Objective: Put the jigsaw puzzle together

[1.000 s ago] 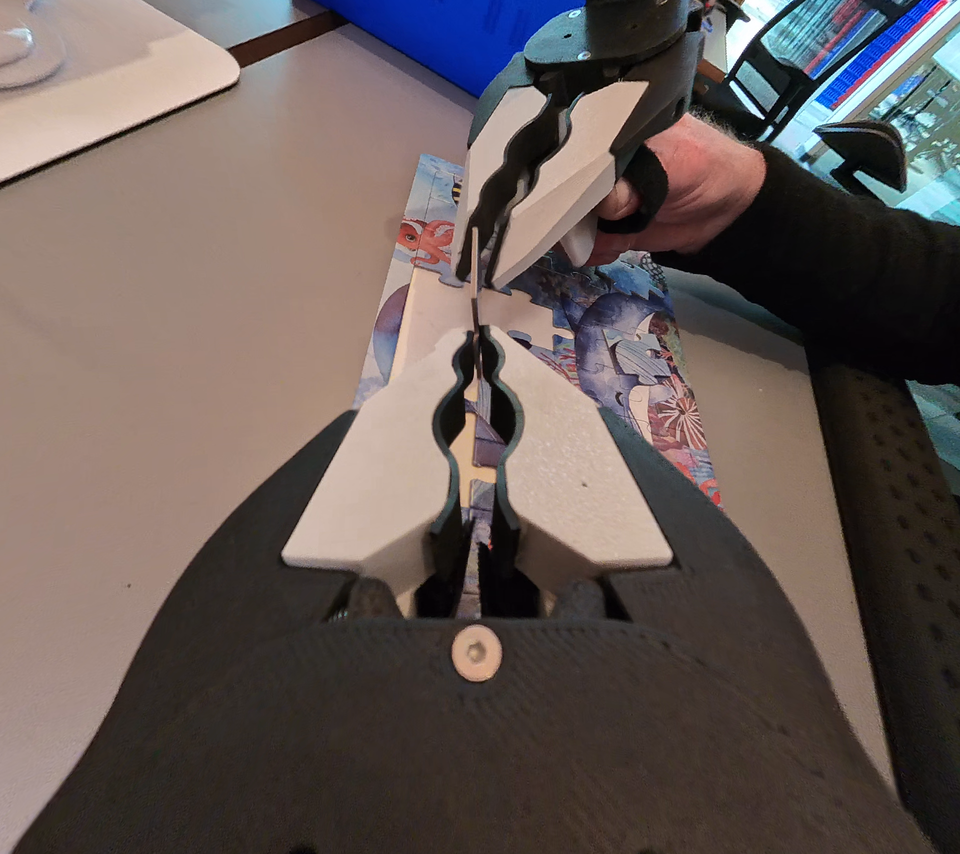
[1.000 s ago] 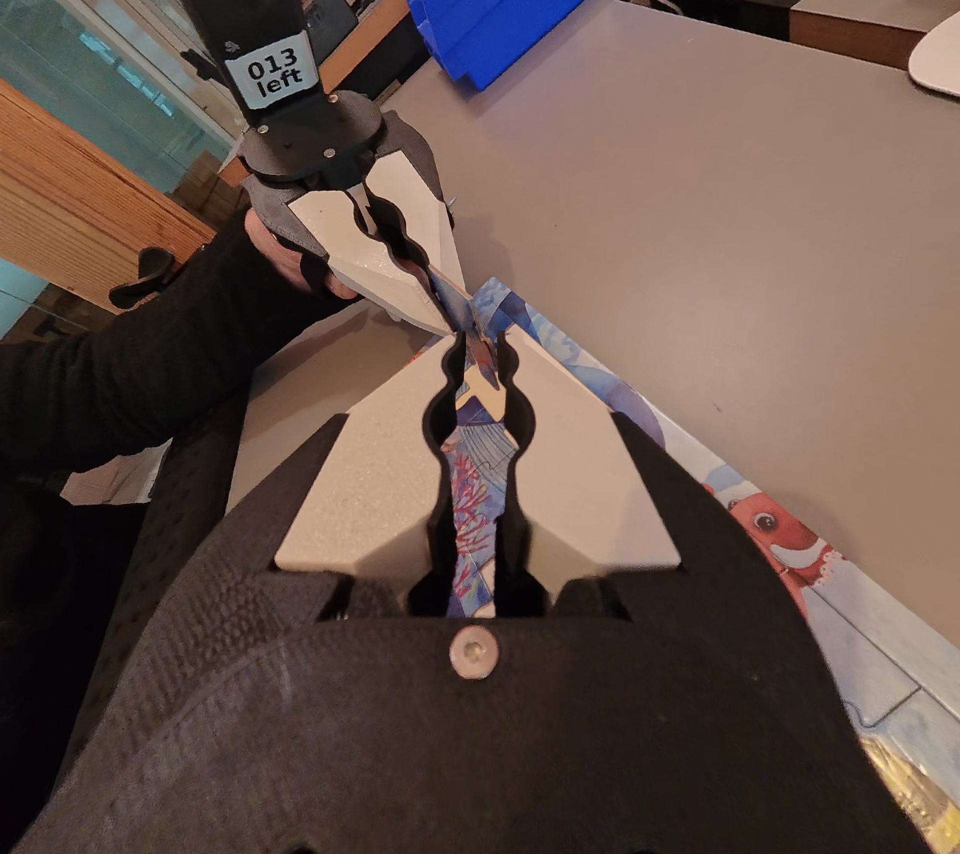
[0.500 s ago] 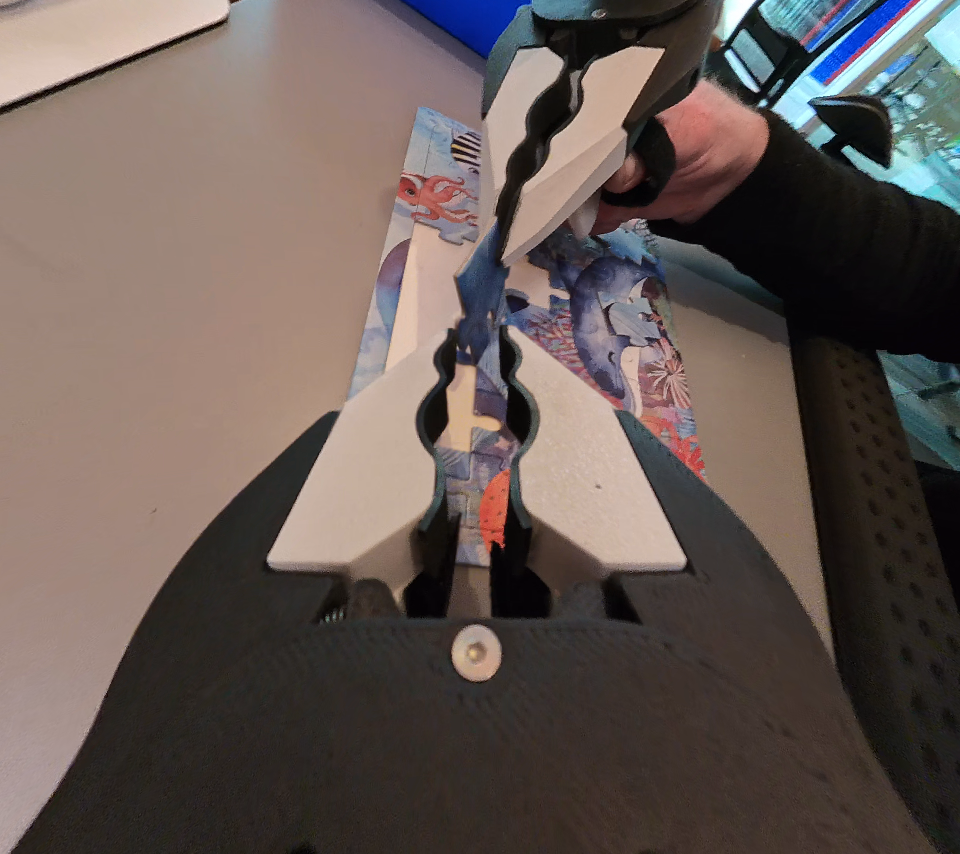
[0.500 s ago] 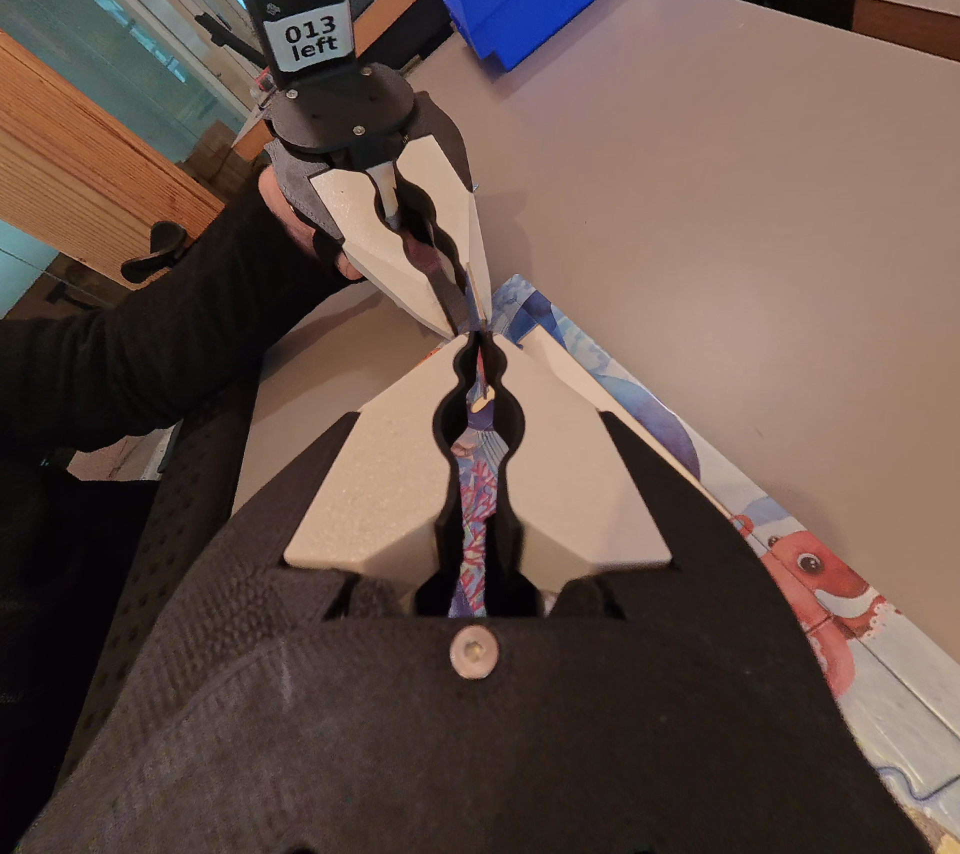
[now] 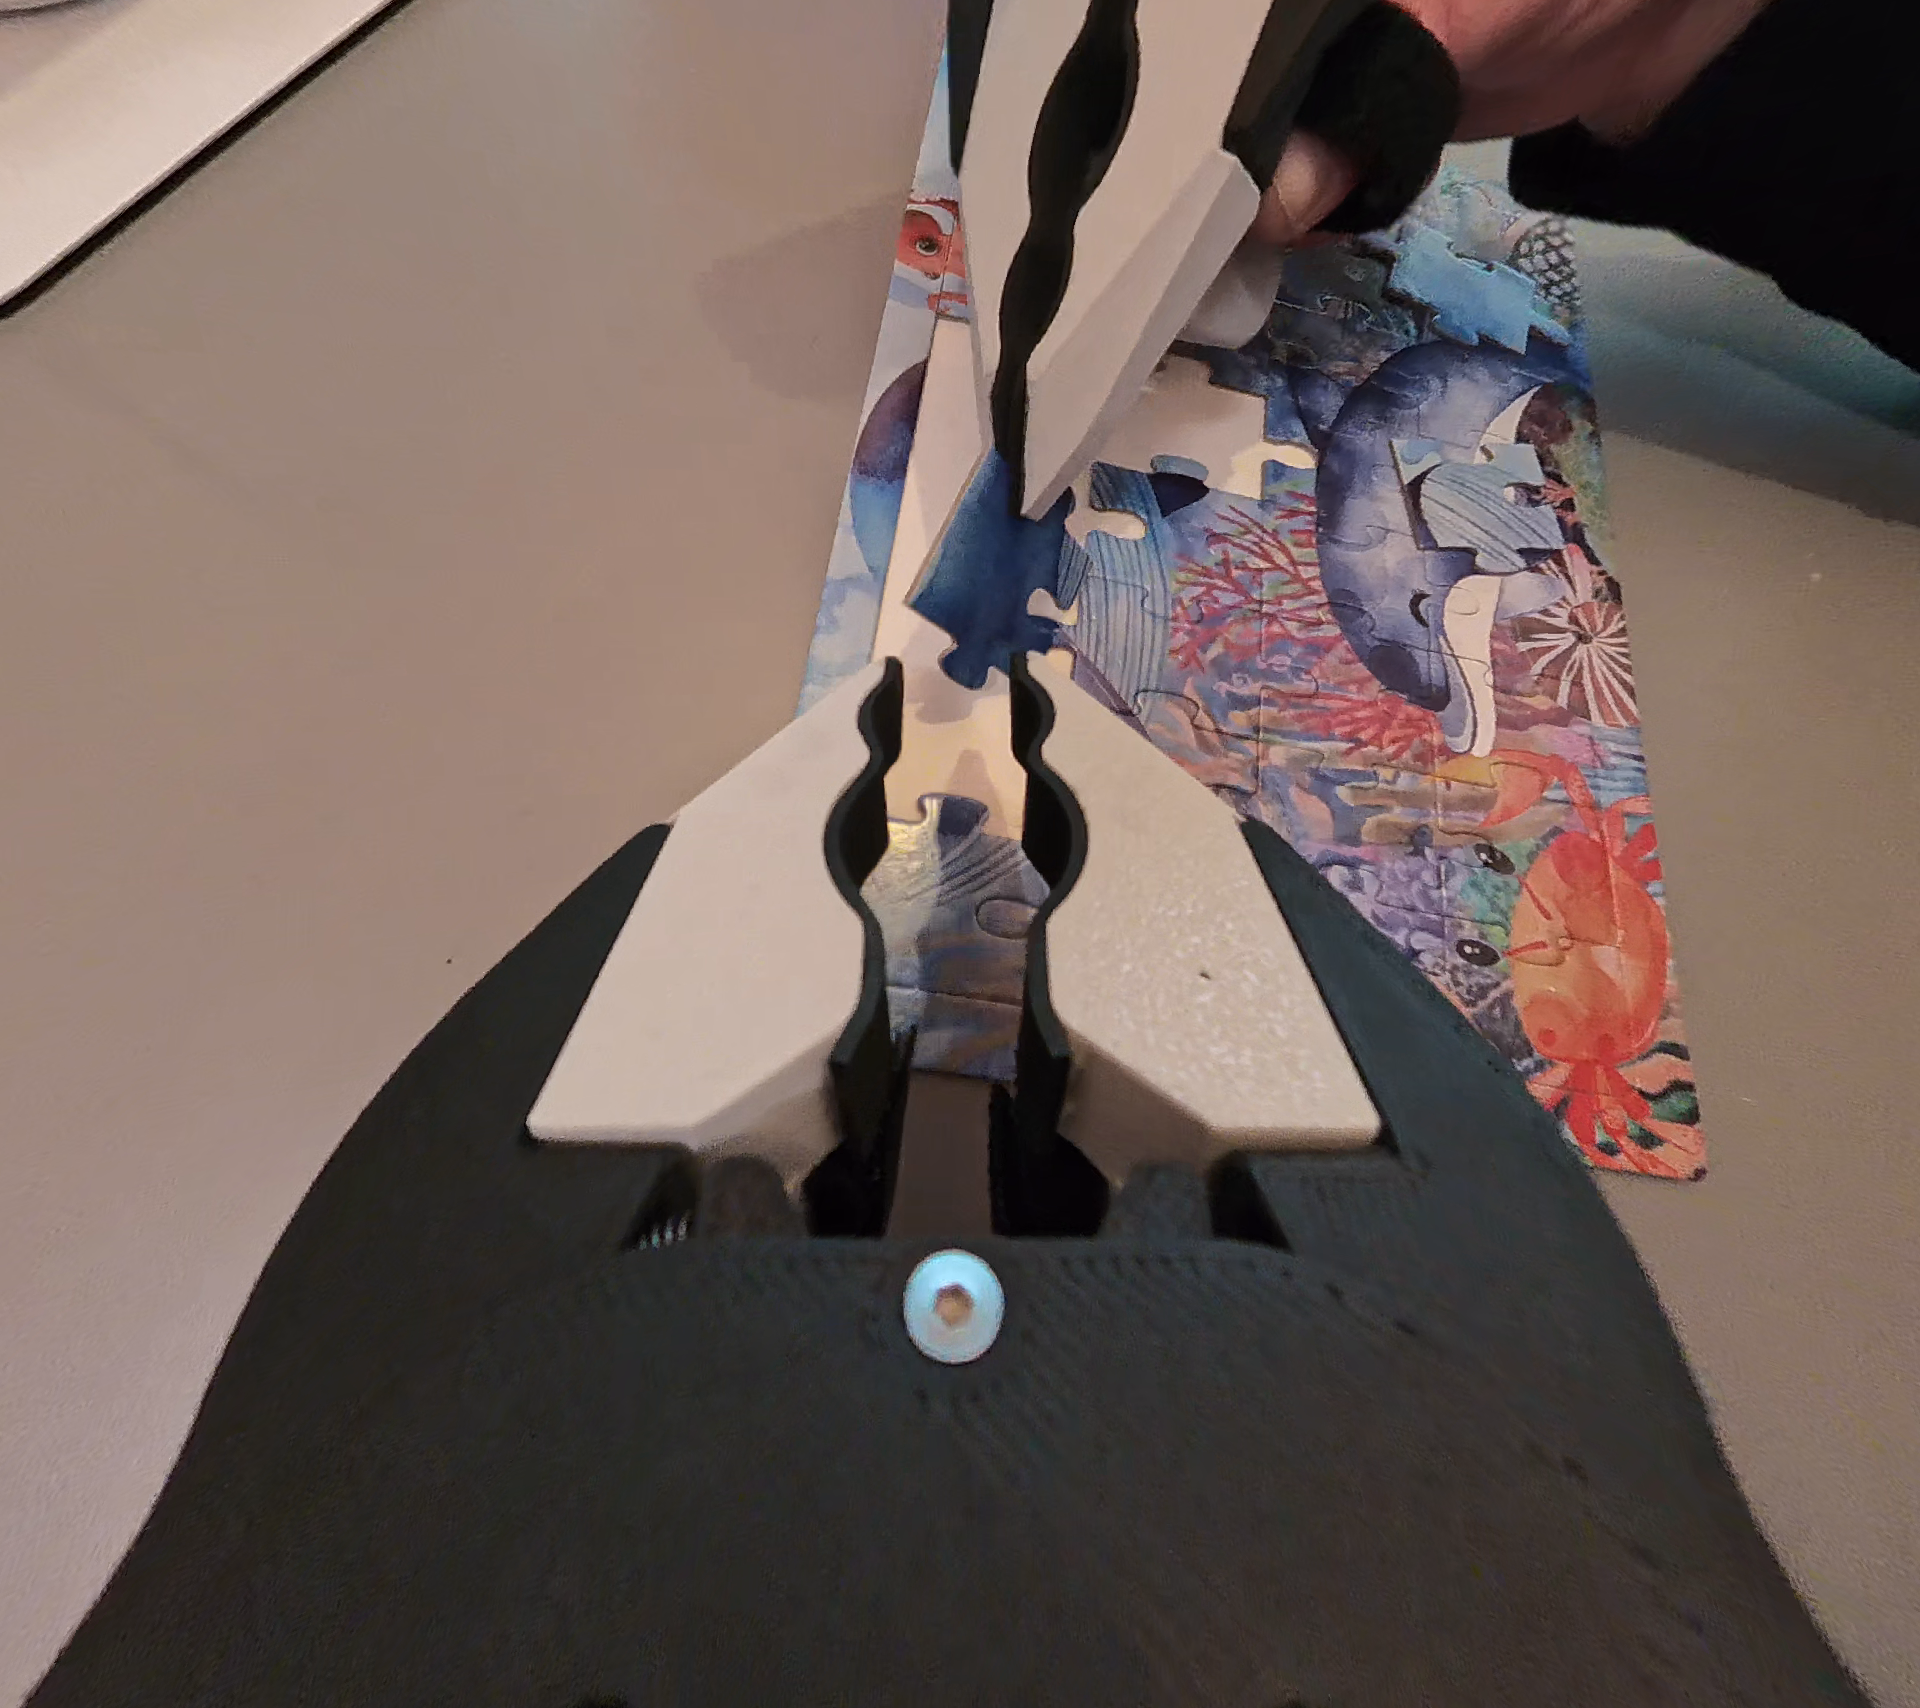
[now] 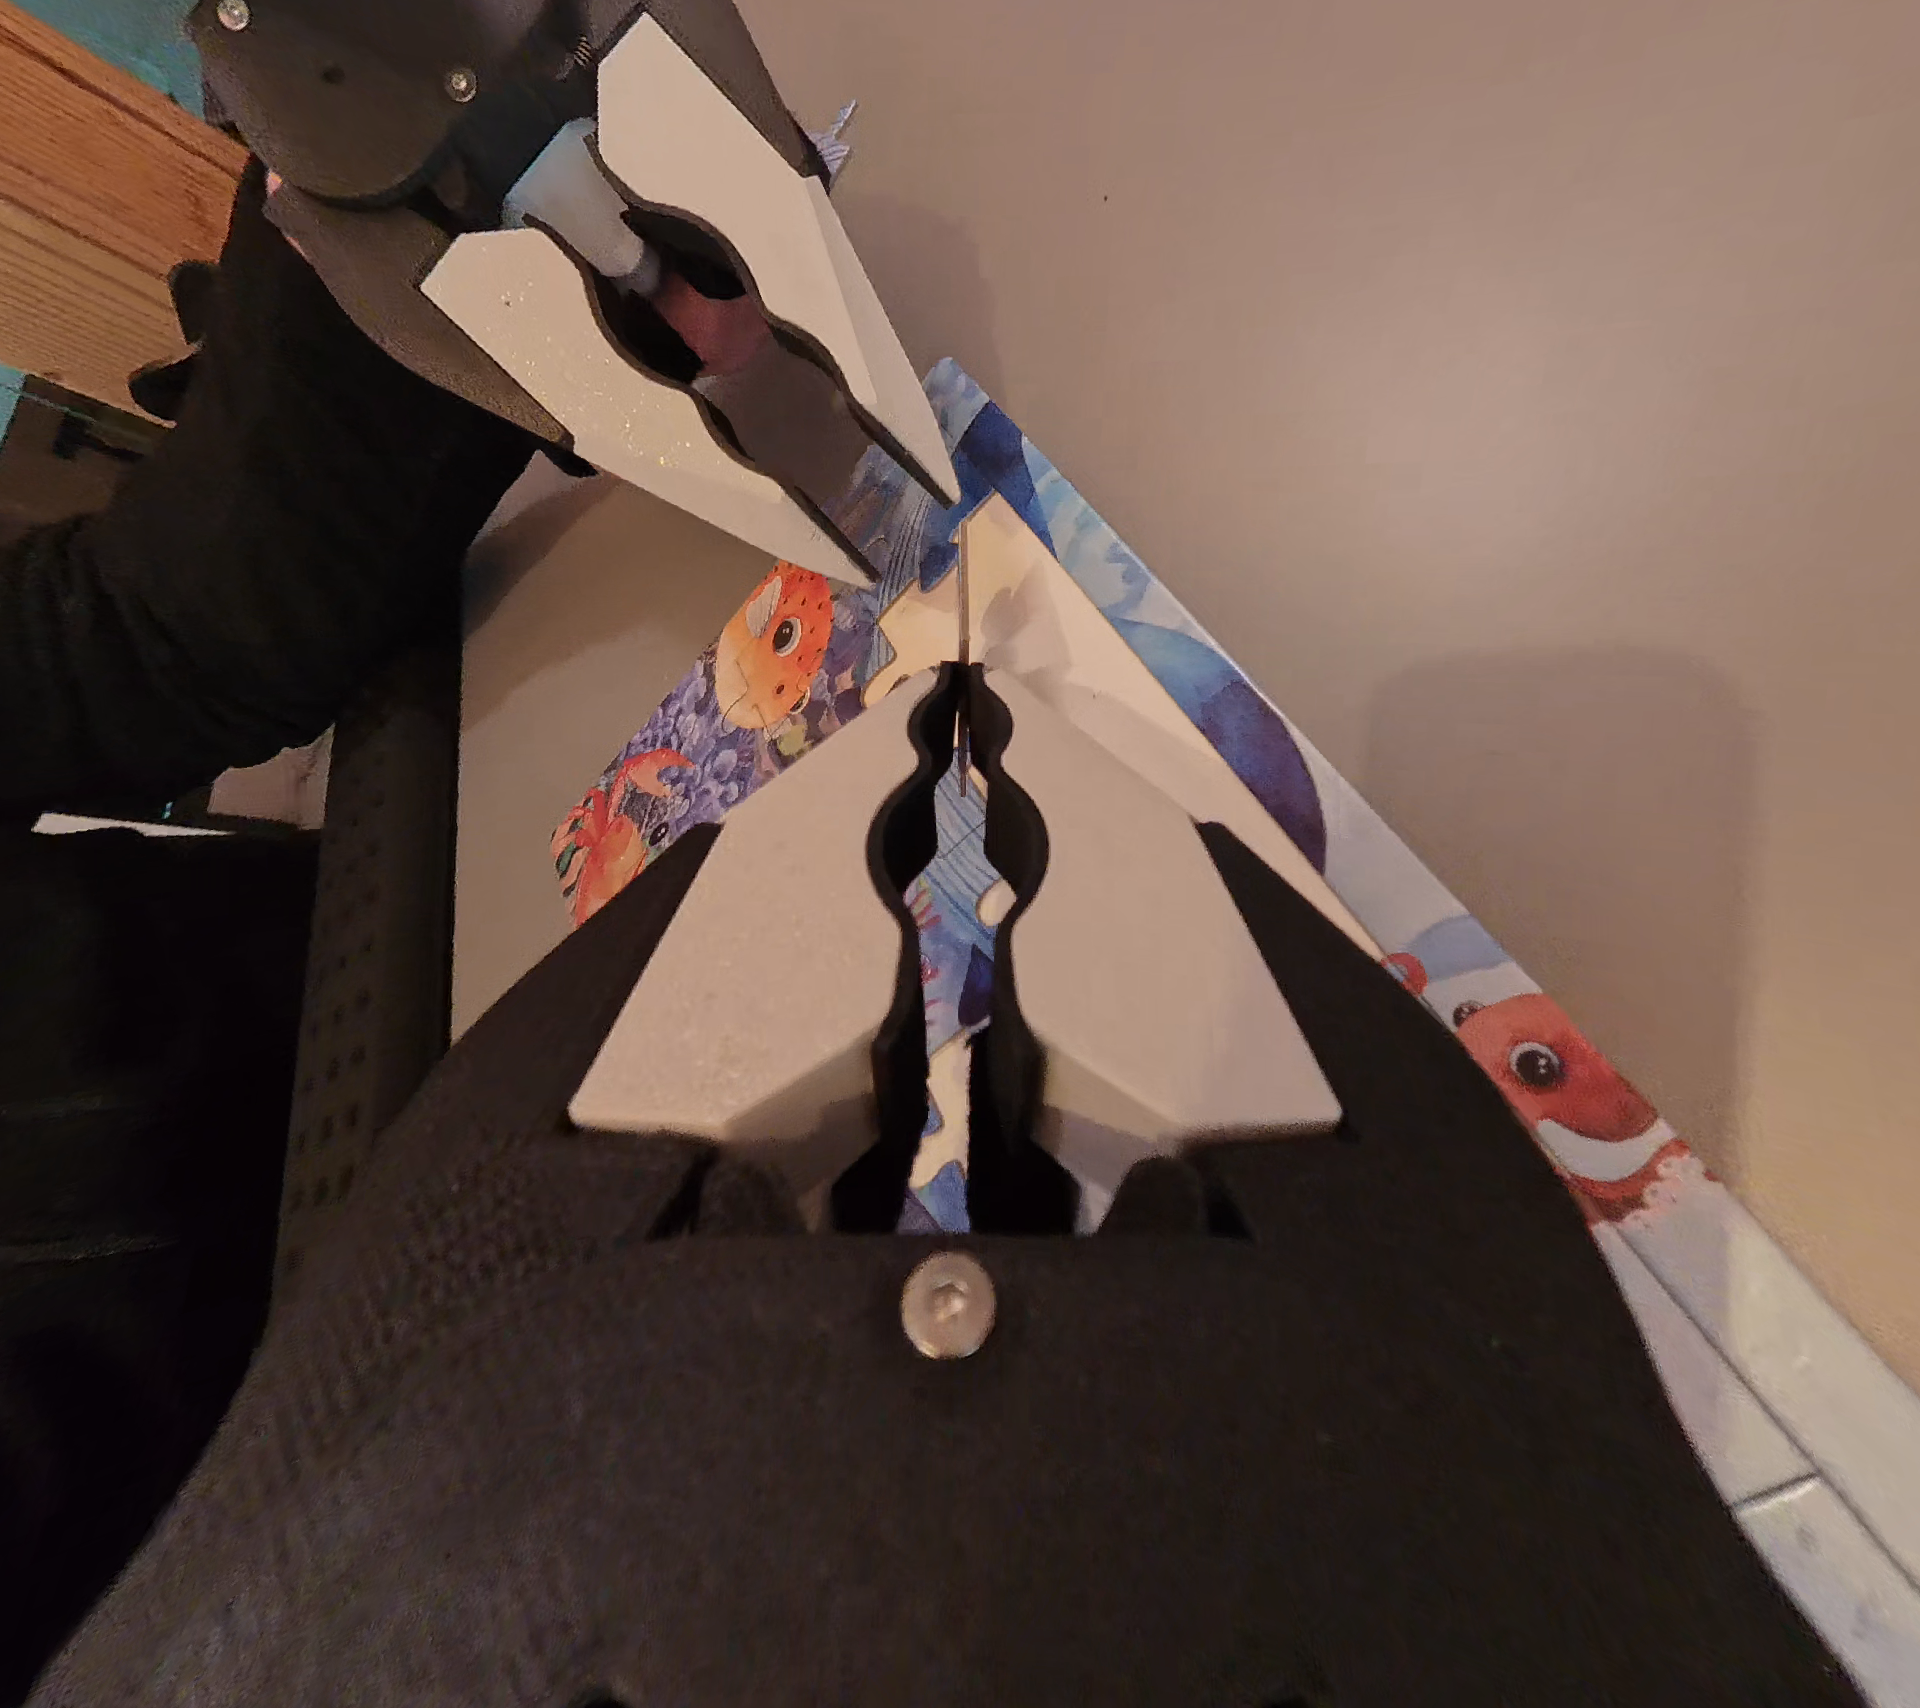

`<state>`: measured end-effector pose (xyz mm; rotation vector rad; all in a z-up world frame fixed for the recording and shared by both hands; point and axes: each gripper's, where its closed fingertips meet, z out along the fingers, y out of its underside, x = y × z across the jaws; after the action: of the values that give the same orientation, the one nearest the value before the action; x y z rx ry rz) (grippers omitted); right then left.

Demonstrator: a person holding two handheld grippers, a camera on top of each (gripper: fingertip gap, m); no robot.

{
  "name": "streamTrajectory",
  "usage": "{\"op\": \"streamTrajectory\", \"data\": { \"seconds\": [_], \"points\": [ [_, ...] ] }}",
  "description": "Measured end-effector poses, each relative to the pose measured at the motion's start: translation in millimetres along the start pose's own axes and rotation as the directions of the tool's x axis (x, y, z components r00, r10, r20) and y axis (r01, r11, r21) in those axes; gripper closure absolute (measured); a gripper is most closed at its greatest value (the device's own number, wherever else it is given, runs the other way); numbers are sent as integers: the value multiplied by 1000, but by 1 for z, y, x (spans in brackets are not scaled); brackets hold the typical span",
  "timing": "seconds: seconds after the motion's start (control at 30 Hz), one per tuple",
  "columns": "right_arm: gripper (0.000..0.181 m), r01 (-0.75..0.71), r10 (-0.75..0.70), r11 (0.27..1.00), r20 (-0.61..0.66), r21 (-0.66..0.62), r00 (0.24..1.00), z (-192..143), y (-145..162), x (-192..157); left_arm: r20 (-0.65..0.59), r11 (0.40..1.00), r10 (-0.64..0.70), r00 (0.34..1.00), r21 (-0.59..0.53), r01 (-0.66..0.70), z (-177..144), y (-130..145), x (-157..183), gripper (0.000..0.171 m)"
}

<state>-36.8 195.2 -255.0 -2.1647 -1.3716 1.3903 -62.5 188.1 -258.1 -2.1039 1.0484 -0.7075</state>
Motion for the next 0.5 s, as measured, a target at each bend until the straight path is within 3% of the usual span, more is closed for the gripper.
{"op": "streamTrajectory", "data": {
  "seconds": [0.2, 0.5],
  "points": [
    [181, -42, 46, 998, 90, -51, 995, 2, 4, -3, 27, 999, 26, 999, -21, -25, 4, 3, -3, 152],
    [181, -38, 41, 998, 54, -52, 998, 5, 6, 2, 30, 998, 60, 998, -27, -59, 14, 2, 1, 156]
  ]
}}
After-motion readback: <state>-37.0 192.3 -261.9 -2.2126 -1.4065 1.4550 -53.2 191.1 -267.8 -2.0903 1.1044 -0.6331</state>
